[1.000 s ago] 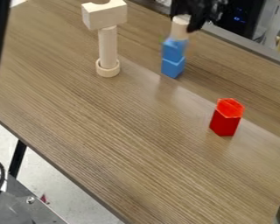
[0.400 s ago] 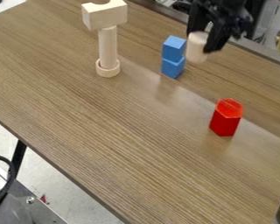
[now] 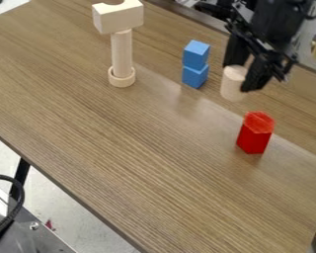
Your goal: Take the cylinder off of the blue cube and put it on top of the red hexagon
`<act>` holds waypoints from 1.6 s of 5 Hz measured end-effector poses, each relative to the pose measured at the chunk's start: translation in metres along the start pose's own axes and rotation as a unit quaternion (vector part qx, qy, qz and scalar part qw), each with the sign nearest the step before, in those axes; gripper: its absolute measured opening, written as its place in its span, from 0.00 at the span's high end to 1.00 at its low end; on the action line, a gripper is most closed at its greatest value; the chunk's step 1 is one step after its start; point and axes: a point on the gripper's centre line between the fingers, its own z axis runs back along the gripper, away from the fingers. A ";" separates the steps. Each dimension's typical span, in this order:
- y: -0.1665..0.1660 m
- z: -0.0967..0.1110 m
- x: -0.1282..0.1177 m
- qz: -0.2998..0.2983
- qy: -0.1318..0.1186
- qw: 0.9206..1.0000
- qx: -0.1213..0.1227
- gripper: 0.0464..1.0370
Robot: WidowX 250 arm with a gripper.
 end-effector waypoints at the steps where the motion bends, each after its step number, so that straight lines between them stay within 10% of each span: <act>1: -0.019 -0.001 0.004 -0.028 -0.007 1.000 0.001 0.51; 8: -0.028 -0.033 0.029 -0.046 0.016 0.999 0.003 0.51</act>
